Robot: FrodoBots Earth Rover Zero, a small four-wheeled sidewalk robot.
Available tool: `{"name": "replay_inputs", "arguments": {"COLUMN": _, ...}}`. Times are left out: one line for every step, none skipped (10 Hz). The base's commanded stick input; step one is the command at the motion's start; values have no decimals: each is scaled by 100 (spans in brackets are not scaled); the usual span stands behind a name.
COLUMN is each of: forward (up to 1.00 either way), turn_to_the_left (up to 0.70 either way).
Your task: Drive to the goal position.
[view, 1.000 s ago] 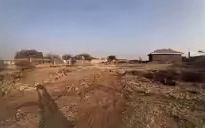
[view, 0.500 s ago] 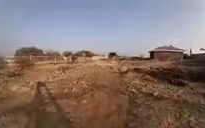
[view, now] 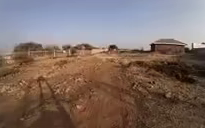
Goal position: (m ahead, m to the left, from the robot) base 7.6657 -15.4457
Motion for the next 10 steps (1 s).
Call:
{"name": "replay_inputs", "arguments": {"forward": 70, "turn_to_the_left": 0}}
{"name": "replay_inputs", "arguments": {"forward": 70, "turn_to_the_left": 0}}
{"name": "replay_inputs", "arguments": {"forward": 70, "turn_to_the_left": 0}}
{"name": "replay_inputs", "arguments": {"forward": 70, "turn_to_the_left": 0}}
{"name": "replay_inputs", "arguments": {"forward": 70, "turn_to_the_left": 0}}
{"name": "replay_inputs", "arguments": {"forward": 70, "turn_to_the_left": 0}}
{"name": "replay_inputs", "arguments": {"forward": 70, "turn_to_the_left": 0}}
{"name": "replay_inputs", "arguments": {"forward": 70, "turn_to_the_left": 0}}
{"name": "replay_inputs", "arguments": {"forward": 70, "turn_to_the_left": 0}}
{"name": "replay_inputs", "arguments": {"forward": 70, "turn_to_the_left": 0}}
